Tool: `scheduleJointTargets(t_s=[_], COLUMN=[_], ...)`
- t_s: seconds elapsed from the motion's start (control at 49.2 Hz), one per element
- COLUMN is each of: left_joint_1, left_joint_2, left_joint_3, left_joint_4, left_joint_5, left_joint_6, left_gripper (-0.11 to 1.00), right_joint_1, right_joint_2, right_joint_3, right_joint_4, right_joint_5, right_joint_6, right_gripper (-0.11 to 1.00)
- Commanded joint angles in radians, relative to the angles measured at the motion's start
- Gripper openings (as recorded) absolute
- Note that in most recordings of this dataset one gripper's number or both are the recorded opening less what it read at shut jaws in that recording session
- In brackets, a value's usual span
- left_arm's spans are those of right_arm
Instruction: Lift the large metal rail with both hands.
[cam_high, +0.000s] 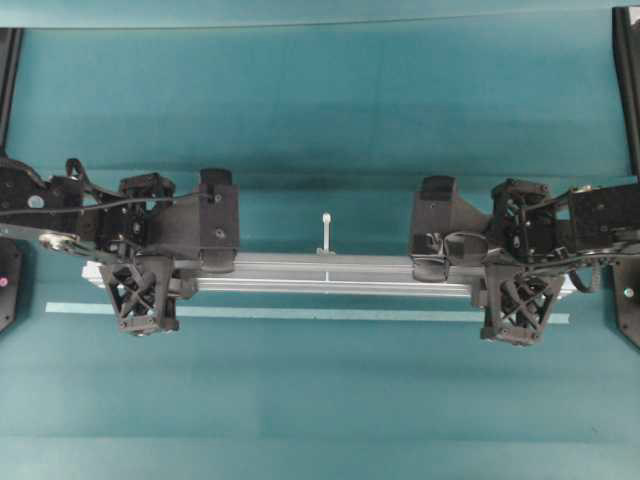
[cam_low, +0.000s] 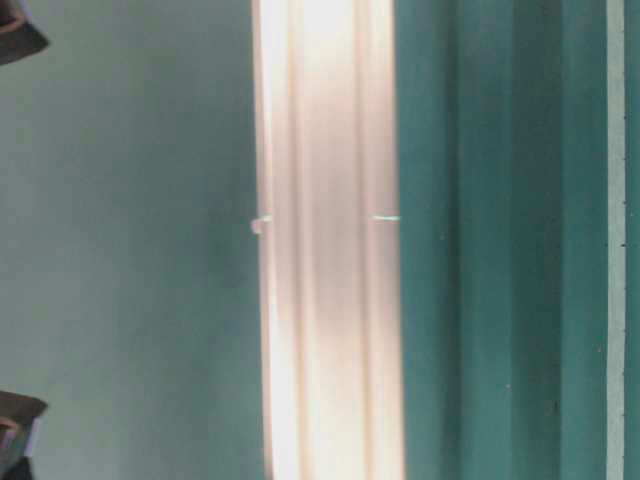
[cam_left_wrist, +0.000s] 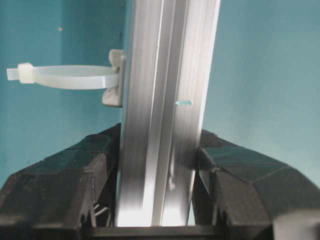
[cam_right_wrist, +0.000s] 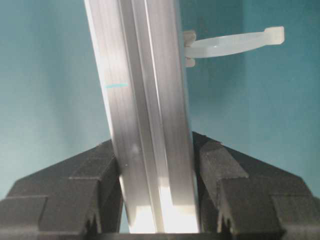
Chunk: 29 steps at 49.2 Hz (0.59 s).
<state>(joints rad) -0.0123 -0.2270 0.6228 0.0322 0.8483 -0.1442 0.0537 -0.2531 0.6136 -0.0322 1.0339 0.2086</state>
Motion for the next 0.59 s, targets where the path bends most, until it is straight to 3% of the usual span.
scheduleJointTargets(t_s=[0.0, 0.285, 0.57], left_joint_1=[0.009, 0.009, 0.003], left_joint_2=[-0.003, 0.046, 0.087], left_joint_3=[0.028, 0.091, 0.132], left_joint_4=[-0.002, -0.002, -0.002], left_joint_5=[-0.054, -0.156, -0.232], left_joint_6=[-0.015, -0.02, -0.021], left_gripper=[0.36, 0.36, 0.36], right_joint_1=[-0.006, -0.006, -0.003], right_joint_2=[0.011, 0.066, 0.129], right_joint_3=[0.026, 0.086, 0.106], right_joint_4=[-0.002, -0.002, -0.002], right_joint_5=[-0.044, -0.198, -0.279], right_joint_6=[0.006, 0.006, -0.017], right_gripper=[0.38, 0.38, 0.38])
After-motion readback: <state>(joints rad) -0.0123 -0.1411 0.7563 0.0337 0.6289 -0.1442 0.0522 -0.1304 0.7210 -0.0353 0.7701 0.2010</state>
